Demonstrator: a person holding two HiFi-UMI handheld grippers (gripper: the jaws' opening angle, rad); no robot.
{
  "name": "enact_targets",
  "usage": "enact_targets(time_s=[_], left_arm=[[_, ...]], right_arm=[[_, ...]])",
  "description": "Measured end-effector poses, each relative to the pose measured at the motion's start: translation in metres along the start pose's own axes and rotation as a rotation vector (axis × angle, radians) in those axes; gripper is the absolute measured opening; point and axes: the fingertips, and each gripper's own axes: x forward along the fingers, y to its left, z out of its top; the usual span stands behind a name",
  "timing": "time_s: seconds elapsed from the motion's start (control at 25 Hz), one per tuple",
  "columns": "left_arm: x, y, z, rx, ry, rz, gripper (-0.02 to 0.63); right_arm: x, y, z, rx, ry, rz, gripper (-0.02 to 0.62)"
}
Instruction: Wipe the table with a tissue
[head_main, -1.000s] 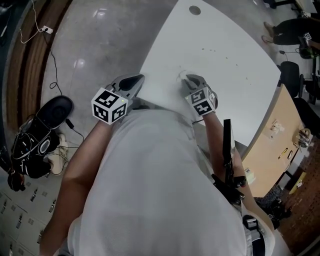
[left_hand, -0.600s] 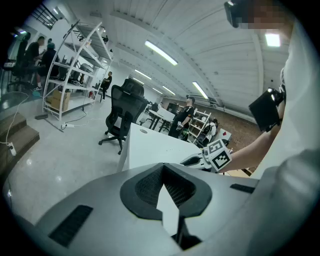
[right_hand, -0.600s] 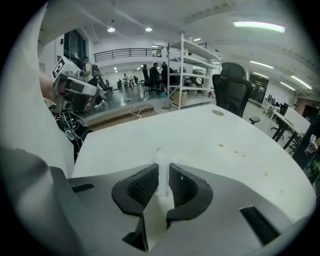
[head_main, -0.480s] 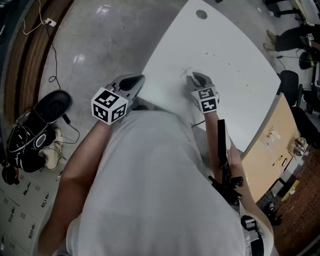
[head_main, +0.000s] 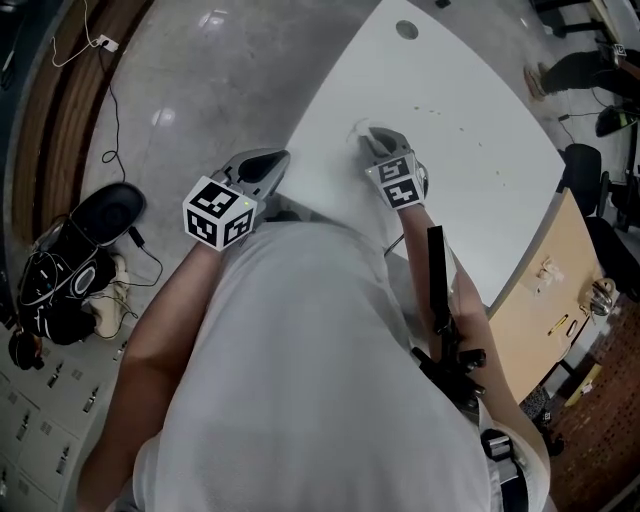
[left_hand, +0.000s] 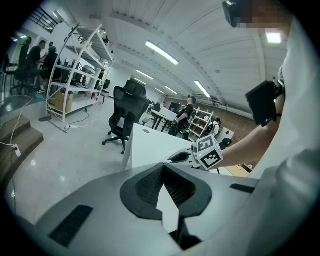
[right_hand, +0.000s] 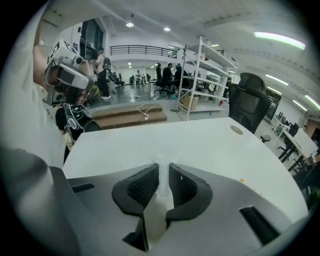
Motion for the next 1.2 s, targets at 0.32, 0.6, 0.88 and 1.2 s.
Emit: enact_targets(time_s=[0.32,0.6,0.88,1.2], left_arm=[[0.011,-0.009,0.005,0.024,0.007,-0.048,0.006],[0.015,-0.026,0.002,0.033,0.018,-0.116,0.006],[0.032,-0.046,0.0,0.076,0.06,-0.22,0.006],[0.069,-0.09,0.005,0.151,0.1,-0.326,0.006]], right_arm=[[-0.011,0.068,-0.006,-0.112,0.065,0.364,0.061],[-0.042,0.023,-0.054,-0.053,0.179,0.078,0.061],[-0.117,-0.026,-0.098,0.366,0.033,-0.238,0.061],[-0.182,-0.047,-0.173,0.588,0.004,-0.41,0.061]])
